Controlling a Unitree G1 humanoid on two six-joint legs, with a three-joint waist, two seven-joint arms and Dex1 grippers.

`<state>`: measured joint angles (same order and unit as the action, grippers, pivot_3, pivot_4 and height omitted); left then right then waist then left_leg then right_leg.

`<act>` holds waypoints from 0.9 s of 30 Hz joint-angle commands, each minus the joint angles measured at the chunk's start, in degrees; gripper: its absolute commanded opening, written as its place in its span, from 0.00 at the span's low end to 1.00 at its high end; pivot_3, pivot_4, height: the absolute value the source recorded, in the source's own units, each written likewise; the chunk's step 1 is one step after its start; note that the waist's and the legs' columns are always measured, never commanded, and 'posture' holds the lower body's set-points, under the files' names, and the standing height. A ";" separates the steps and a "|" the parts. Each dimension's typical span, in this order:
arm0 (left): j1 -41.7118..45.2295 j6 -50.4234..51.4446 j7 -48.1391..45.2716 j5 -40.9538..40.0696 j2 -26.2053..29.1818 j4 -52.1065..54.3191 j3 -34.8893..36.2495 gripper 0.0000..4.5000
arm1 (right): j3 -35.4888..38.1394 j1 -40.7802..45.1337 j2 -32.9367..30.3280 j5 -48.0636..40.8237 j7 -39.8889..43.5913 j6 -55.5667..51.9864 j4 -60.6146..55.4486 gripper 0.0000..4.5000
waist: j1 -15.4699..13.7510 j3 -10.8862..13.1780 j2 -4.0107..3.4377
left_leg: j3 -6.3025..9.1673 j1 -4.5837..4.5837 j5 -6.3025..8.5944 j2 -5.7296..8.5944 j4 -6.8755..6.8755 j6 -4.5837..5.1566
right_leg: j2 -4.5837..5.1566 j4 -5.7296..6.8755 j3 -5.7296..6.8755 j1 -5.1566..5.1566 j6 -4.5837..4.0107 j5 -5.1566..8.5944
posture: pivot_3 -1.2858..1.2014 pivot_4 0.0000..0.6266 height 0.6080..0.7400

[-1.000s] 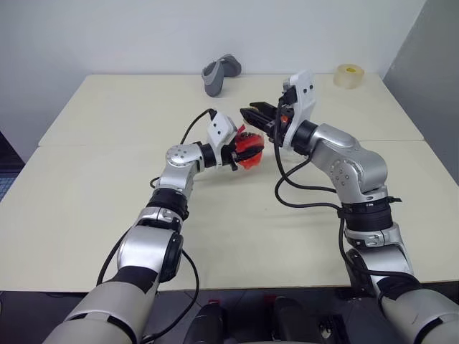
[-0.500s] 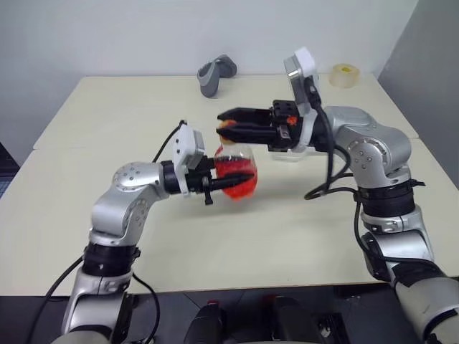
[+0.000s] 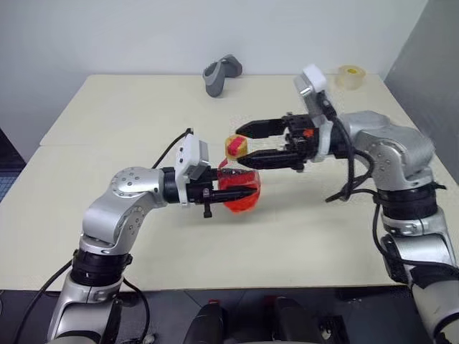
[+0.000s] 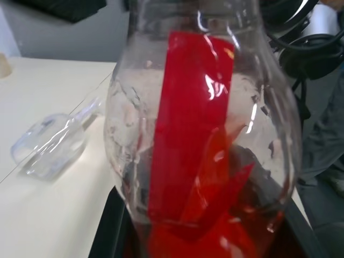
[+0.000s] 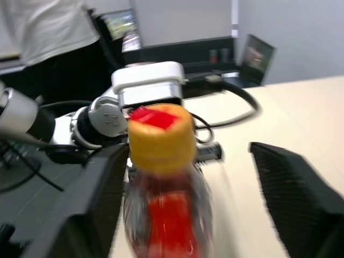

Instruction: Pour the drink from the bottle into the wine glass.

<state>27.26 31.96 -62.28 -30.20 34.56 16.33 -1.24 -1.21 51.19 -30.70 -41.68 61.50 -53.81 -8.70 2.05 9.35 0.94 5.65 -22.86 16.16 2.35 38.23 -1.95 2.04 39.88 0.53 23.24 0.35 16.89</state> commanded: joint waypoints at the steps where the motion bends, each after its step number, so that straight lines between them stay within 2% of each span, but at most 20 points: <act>1: 1.05 -3.00 2.15 1.54 0.85 -2.38 2.67 0.29 | 5.95 -2.10 -0.20 -4.10 -8.30 -4.30 -8.34 1.00 | -0.09 0.00 0.00 | 0.00 0.00 0.00 0.00 -0.02 0.00 | 0.00 0.00 0.00 0.00 0.00 0.00 | 0.52 0.24 1.00; 5: 5.96 -8.25 3.39 5.53 -2.07 -10.81 0.08 0.29 | 6.90 -2.62 4.55 -2.88 -19.45 -3.81 -12.85 1.00 | -0.22 0.00 0.00 | -0.01 0.04 0.00 0.00 -0.01 0.02 | -0.02 0.08 0.02 0.00 0.00 0.00 | 0.52 0.24 1.00; 8: 10.15 -12.01 5.97 8.41 -6.00 -17.98 -1.05 0.29 | 5.99 -3.13 7.11 -1.79 -23.62 -2.61 -14.08 1.00 | -0.33 0.00 0.00 | -0.02 -0.01 -0.01 0.02 0.05 0.02 | -0.01 0.05 0.03 -0.01 0.00 0.00 | 0.52 0.24 1.00; 13: 13.94 -17.83 8.42 11.92 -11.72 -25.92 -2.59 0.29 | 2.93 -2.24 10.76 6.24 -31.64 3.51 -11.23 1.00 | -0.29 0.00 0.00 | -0.11 -0.05 -0.01 0.06 0.15 0.01 | 0.04 0.03 -0.02 0.00 0.01 0.00 | 0.52 0.24 1.00; 19: 17.66 -22.40 8.19 13.69 -14.65 -32.56 -2.68 0.29 | -0.61 0.26 12.60 12.26 -33.36 9.27 -6.27 1.00 | -0.16 0.00 0.00 | -0.10 -0.04 -0.01 0.05 0.15 0.01 | 0.02 0.11 -0.01 0.04 0.01 0.00 | 0.52 0.24 1.00; 27: 18.35 -24.79 6.65 13.98 -15.57 -35.42 -3.10 0.29 | -1.75 0.50 14.67 12.76 -32.75 9.71 -4.09 1.00 | -0.14 0.00 0.00 | -0.11 -0.05 -0.02 0.06 0.15 0.00 | 0.02 0.09 -0.02 0.04 0.01 0.00 | 0.52 0.24 1.00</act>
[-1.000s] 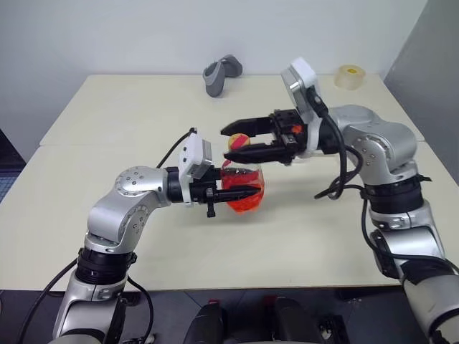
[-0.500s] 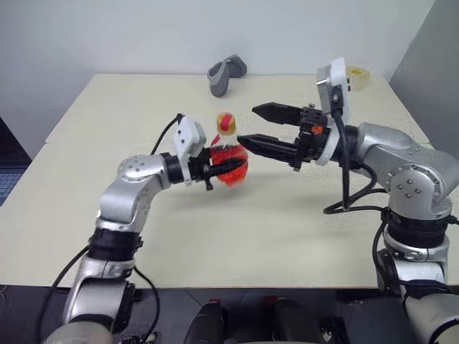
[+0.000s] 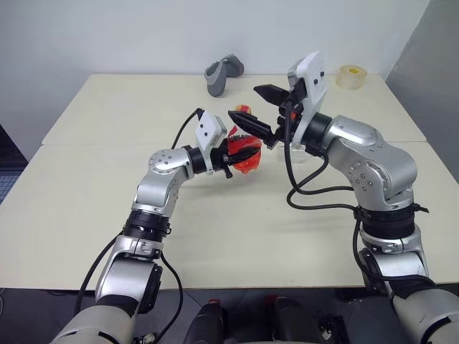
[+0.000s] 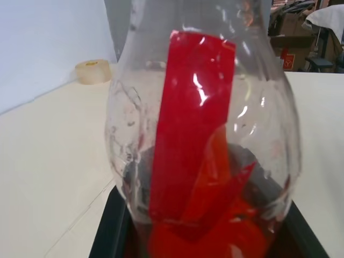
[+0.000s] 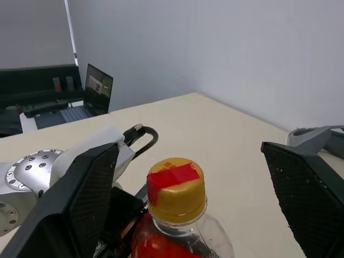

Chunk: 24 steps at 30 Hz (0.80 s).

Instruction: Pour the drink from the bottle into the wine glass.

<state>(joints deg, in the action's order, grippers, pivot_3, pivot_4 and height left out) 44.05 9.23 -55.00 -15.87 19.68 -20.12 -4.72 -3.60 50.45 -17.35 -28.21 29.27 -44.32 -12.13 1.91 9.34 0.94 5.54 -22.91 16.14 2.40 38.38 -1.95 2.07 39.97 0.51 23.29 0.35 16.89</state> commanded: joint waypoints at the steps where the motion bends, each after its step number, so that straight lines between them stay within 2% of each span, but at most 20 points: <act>1: 1.52 -2.14 -0.74 -0.27 -0.83 0.93 0.36 0.29 | 0.75 1.10 1.81 -0.90 -0.79 -0.11 -0.55 1.00 | 0.00 0.00 0.00 | 0.01 0.00 0.00 0.00 0.00 0.00 | 0.00 0.00 0.01 0.00 0.00 0.00 | 0.52 0.24 1.00; 10: 2.19 -2.40 -1.55 -0.01 -1.36 0.10 0.66 0.29 | -0.18 1.36 1.40 1.15 1.35 2.01 2.73 1.00 | 0.02 0.00 0.00 | 0.01 0.00 0.00 0.00 0.01 0.00 | 0.00 0.01 0.00 0.00 0.00 0.00 | 0.52 0.24 1.00; 14: 2.60 -2.56 -1.63 0.08 -1.28 -0.40 0.84 0.29 | 0.14 1.44 1.70 1.00 1.46 1.98 2.81 0.81 | 0.02 0.00 0.00 | 0.01 0.00 0.00 0.00 0.02 0.00 | 0.00 0.01 0.00 0.00 0.00 0.00 | 0.52 0.24 1.00; 21: 1.77 -2.44 -1.81 0.18 -1.41 0.48 0.69 0.29 | -0.07 1.60 1.36 0.68 3.49 2.78 2.67 0.28 | 0.01 0.00 0.00 | 0.01 0.00 0.00 0.00 0.01 0.00 | 0.00 0.01 0.01 0.00 0.00 0.00 | 0.52 0.24 1.00; 24: 1.68 -2.34 -1.92 0.13 -1.39 0.81 0.65 0.29 | -0.15 1.67 1.02 0.62 4.40 2.64 2.53 0.28 | 0.01 0.00 0.00 | 0.01 0.00 0.00 0.00 0.02 0.00 | 0.00 0.01 0.00 0.00 0.00 0.00 | 0.52 0.24 1.00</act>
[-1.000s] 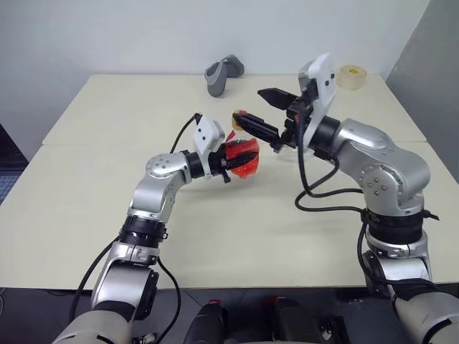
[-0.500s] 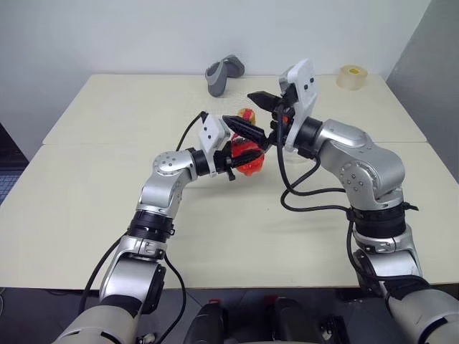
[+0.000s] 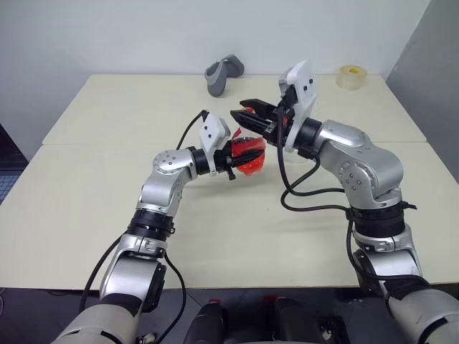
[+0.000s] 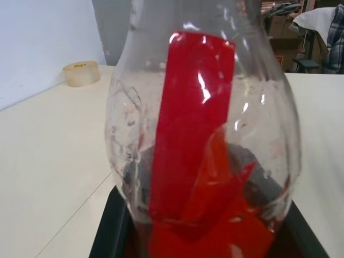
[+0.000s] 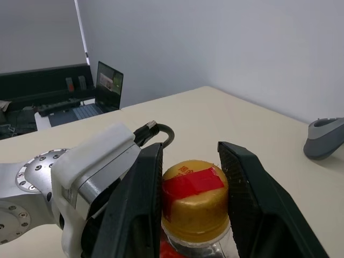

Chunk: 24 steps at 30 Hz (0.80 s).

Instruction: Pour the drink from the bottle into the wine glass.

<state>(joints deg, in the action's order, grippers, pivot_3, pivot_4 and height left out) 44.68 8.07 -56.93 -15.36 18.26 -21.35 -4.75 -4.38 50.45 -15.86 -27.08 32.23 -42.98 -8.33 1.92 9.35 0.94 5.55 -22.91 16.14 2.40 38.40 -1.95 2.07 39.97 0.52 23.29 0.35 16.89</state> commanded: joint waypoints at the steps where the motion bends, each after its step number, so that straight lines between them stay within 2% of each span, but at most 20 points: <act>1: 0.98 -1.12 0.00 -0.40 0.02 2.25 0.65 0.29 | 0.60 1.68 -0.61 -0.60 1.73 1.20 -1.38 0.28 | 0.00 0.00 0.00 | 0.00 0.00 0.00 0.00 0.00 0.00 | 0.00 0.00 0.00 0.00 0.00 0.00 | 0.52 0.24 1.00; 4: 0.40 -0.80 -0.52 -0.65 0.25 3.98 0.34 0.29 | -0.03 1.87 -1.46 -0.85 3.58 1.07 -1.73 0.28 | 0.00 0.00 0.00 | 0.00 0.00 0.00 0.00 0.00 0.00 | 0.00 0.00 0.00 0.00 0.00 0.00 | 0.52 0.24 1.00; 6: -1.48 -0.04 -2.46 -1.49 1.36 8.04 -0.30 0.29 | -1.73 2.19 -3.44 -2.47 10.13 1.41 -2.16 0.28 | 0.02 0.00 0.00 | -0.01 0.00 0.00 0.00 0.00 0.00 | 0.00 -0.01 0.00 0.00 0.00 0.00 | 0.52 0.24 1.00; 8: -4.88 3.59 -5.07 -4.26 3.58 15.50 -0.56 0.29 | -2.09 3.14 -5.15 -5.65 17.72 0.94 -1.07 0.28 | 0.20 0.00 0.00 | -0.02 0.00 0.00 0.00 -0.01 0.00 | 0.00 -0.02 -0.02 0.00 0.00 0.00 | 0.52 0.24 1.00; 13: -13.50 14.39 -8.85 -13.46 10.61 35.80 -0.22 0.28 | -2.99 6.81 -6.77 -8.93 30.77 1.75 4.95 0.28 | 1.30 0.01 -0.01 | 0.02 0.05 0.01 -0.05 -0.15 0.01 | -0.02 -0.03 -0.01 -0.01 0.00 0.00 | 0.52 0.24 1.00; 17: -15.26 21.38 -6.09 -19.40 13.00 44.60 1.63 0.28 | -3.80 9.51 -5.17 -8.39 34.46 3.89 9.24 0.28 | 1.22 0.01 -0.01 | 0.10 0.09 0.02 -0.06 -0.16 0.04 | -0.04 -0.03 0.03 -0.05 -0.01 0.00 | 0.52 0.24 1.00; 22: -15.62 24.64 -3.27 -20.91 13.70 47.22 3.38 0.28 | -4.06 11.39 -4.14 -8.10 35.99 4.49 11.70 0.28 | 0.79 0.01 -0.01 | 0.10 0.07 0.01 -0.04 -0.10 0.02 | -0.03 -0.05 0.04 -0.07 -0.01 0.00 | 0.52 0.24 1.00; 23: -15.87 25.03 -2.70 -20.91 13.85 47.29 3.74 0.28 | -3.94 11.55 -4.35 -8.14 36.35 4.49 12.07 0.44 | 0.76 0.01 -0.01 | 0.09 0.07 0.01 -0.04 -0.09 0.02 | -0.02 -0.06 0.03 -0.07 -0.01 0.00 | 0.52 0.24 1.00; 24: -16.06 25.14 -2.29 -20.86 13.92 47.22 4.03 0.28 | -3.87 11.52 -4.72 -8.14 36.68 4.49 12.28 0.49 | 0.75 0.01 -0.02 | 0.09 0.07 0.01 -0.04 -0.09 0.02 | -0.02 -0.06 0.03 -0.07 -0.01 0.00 | 0.52 0.24 1.00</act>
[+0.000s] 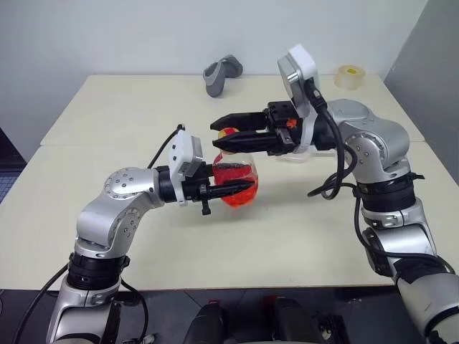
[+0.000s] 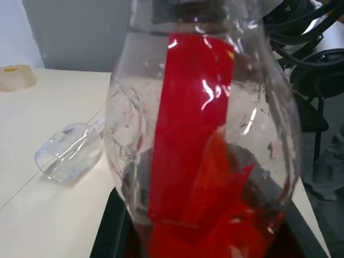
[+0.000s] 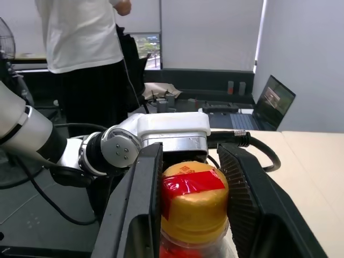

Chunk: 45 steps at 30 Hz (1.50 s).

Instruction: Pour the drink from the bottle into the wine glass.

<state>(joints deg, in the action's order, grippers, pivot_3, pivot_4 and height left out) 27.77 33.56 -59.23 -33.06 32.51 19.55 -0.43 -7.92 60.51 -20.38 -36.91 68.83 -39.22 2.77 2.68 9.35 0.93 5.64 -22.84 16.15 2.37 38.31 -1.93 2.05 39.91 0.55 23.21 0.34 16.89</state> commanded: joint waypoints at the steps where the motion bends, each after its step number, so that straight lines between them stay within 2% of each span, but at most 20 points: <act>1: 0.66 -0.29 0.31 -3.09 -0.22 6.23 -0.12 0.28 | -0.21 1.20 -0.74 1.44 0.39 0.30 0.94 0.58 | -0.02 0.00 0.00 | -0.02 0.00 0.00 0.00 0.00 0.00 | 0.00 0.00 -0.01 0.00 0.00 0.00 | 0.52 0.24 1.00; 6: 1.35 -0.45 1.58 -2.30 -0.18 3.87 0.37 0.28 | 0.82 -0.88 -3.71 0.52 -0.42 -1.73 -2.16 0.98 | -0.53 0.00 0.00 | -0.02 0.00 0.00 0.00 0.00 0.00 | 0.00 -0.01 -0.01 0.00 0.00 0.00 | 0.52 0.24 1.00; 7: 1.40 -0.89 1.44 -1.96 -0.10 3.35 0.28 0.28 | 1.25 -1.40 -4.35 0.37 -1.28 -2.23 -3.16 1.00 | -0.59 0.00 0.00 | -0.02 0.00 0.00 0.00 0.00 0.00 | 0.00 -0.01 -0.01 0.00 0.00 0.00 | 0.52 0.24 1.00; 11: 1.96 -2.67 1.62 -0.14 -0.23 -0.53 0.12 0.28 | 4.28 -4.21 -6.76 -1.65 -5.98 -6.19 -8.89 1.00 | -0.65 0.00 -0.01 | -0.04 -0.01 0.00 -0.01 -0.03 0.00 | 0.00 0.00 -0.03 0.02 0.00 0.00 | 0.52 0.24 1.00; 14: 4.41 -6.21 4.04 4.07 -1.56 -10.56 -0.08 0.28 | 8.89 -8.12 -5.89 -1.81 -18.28 -9.91 -17.51 1.00 | -1.03 0.00 0.00 | -0.01 -0.01 0.00 -0.01 -0.02 0.00 | 0.00 0.00 0.01 0.01 0.00 0.00 | 0.52 0.24 1.00; 16: 5.26 -10.85 4.96 6.44 -3.42 -14.16 -0.56 0.28 | 11.03 -9.37 -3.08 -1.43 -25.59 -10.63 -20.62 1.00 | -0.98 0.00 0.00 | -0.02 -0.01 0.00 0.00 0.00 0.00 | 0.00 0.02 0.00 0.01 0.00 0.00 | 0.52 0.24 1.00; 21: 6.79 -14.66 5.35 9.10 -7.41 -18.66 -2.88 0.28 | 10.50 -11.66 0.76 -1.56 -33.30 -11.90 -24.95 1.00 | -0.92 0.00 0.00 | -0.05 -0.06 -0.01 0.00 -0.05 -0.02 | 0.01 -0.01 -0.02 0.08 0.00 0.00 | 0.52 0.24 1.00; 23: 9.64 -16.01 6.16 10.40 -9.64 -22.02 -3.65 0.28 | 8.20 -11.33 2.29 2.29 -37.25 -10.39 -24.23 1.00 | -0.95 0.00 0.00 | -0.06 -0.07 -0.01 0.01 -0.02 -0.02 | 0.03 -0.01 -0.02 0.08 0.00 0.00 | 0.52 0.24 1.00; 32: 15.64 -21.97 4.90 13.54 -14.22 -31.40 -4.74 0.28 | 2.40 -8.64 5.19 11.65 -40.94 -2.29 -16.76 1.00 | -0.59 0.00 0.00 | -0.15 -0.03 -0.01 0.03 0.03 -0.01 | 0.01 0.04 -0.07 0.07 0.00 0.00 | 0.52 0.24 1.00; 41: 16.12 -23.42 3.84 13.98 -14.37 -33.17 -4.29 0.28 | 1.66 -7.12 6.04 16.25 -40.40 2.61 -10.98 1.00 | -0.71 0.00 0.00 | -0.12 -0.05 -0.02 0.03 0.05 -0.02 | 0.01 0.05 -0.05 0.08 0.00 0.00 | 0.52 0.24 1.00; 45: 14.77 -22.60 3.85 13.77 -13.54 -31.74 -3.95 0.28 | 2.28 -7.34 4.23 17.27 -39.83 2.67 -10.40 1.00 | -0.71 0.00 0.00 | -0.11 -0.05 -0.02 0.03 0.05 -0.02 | 0.01 0.05 -0.05 0.08 0.00 0.00 | 0.52 0.24 1.00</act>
<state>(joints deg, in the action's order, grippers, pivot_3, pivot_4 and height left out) 42.02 11.97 -55.40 -18.84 18.47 -15.16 -5.82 -6.80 51.50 -15.40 -20.27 28.78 -37.85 -6.49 1.98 9.35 0.93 5.53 -22.89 16.14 2.39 38.36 -1.95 2.06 39.97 0.50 23.29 0.35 16.89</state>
